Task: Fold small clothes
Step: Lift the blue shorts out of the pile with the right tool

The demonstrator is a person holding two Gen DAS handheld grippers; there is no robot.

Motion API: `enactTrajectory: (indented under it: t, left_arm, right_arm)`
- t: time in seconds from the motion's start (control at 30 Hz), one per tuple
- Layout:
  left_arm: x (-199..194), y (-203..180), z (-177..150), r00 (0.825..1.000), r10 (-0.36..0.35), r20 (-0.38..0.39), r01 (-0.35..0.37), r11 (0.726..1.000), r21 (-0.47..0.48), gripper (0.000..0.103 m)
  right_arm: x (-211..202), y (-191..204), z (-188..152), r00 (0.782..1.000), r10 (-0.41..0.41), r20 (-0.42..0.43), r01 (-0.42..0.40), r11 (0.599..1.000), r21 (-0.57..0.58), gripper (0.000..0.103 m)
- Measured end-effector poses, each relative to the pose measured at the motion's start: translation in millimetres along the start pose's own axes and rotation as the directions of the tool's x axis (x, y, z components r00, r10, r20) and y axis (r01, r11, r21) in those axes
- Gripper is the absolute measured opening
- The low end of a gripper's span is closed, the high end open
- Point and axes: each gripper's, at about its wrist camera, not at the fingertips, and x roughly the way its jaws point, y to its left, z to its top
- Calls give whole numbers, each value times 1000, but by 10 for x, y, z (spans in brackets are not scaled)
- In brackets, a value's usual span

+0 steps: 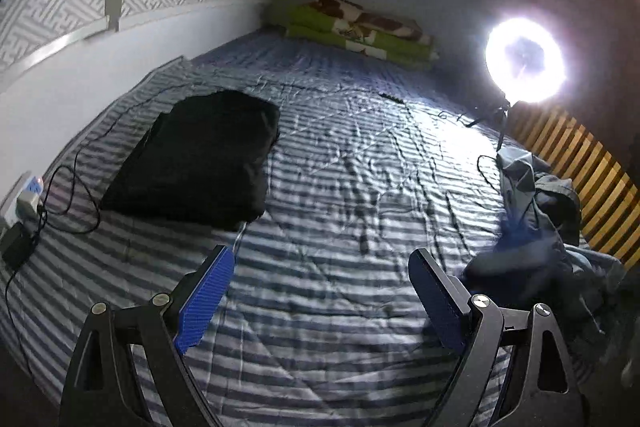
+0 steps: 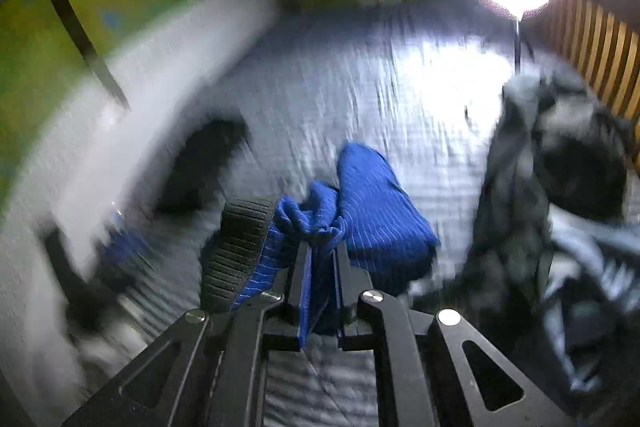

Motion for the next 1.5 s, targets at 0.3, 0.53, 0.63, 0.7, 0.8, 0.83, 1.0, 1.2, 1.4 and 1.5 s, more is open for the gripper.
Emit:
enactTrajectory:
  t: [0.3,0.53,0.63,0.7,0.8,0.83,1.0,1.2,1.4,1.5]
  left_arm:
    - [183,-179,-123,998,-12,-64,14,999,29,92]
    - [305,-203,-136,996,7,-89,-5,1000,18,92]
    - [357,-134,-177,994,18,-109,-18,1000,5,92]
    - [384,-104,-205,992,4,-124,-3,1000,4,92]
    - [407,-139,-253,991,-21,-134,24,999,21,92]
    - [415,-176,-271,990,-29,-136,34,999,31,92]
    - [513,-451,-371,978,-102,-184,116,991,67,92]
    - [525,-914,-543,955,-184,-231,219,966,136,92]
    - [528,-1511,-890,894,-293,-338,372,908,196,92]
    - [572,-1804,-1085,853,-334,-400,439,874,207,92]
  right_arm:
    - [159,-68,-295,995,-92,-49,89,994,-64,34]
    - [685,608,-171,995,-35,-96,15,980,-197,52]
    - [1053,732,-218,985,-121,-121,86,962,-260,52]
    - [1217,677,-224,976,-173,-135,132,954,-270,52]
    - [1238,422,-212,968,-197,-153,160,961,-224,10]
    - [1185,307,-202,973,-170,-157,140,972,-186,6]
    - [718,-126,-245,985,-155,-80,149,985,-83,2]
    - [225,-699,-439,999,-33,-23,35,996,86,2]
    - [1,-1123,-832,1000,-2,-11,5,983,184,2]
    - [-29,-1254,-944,999,-23,-23,27,982,187,2]
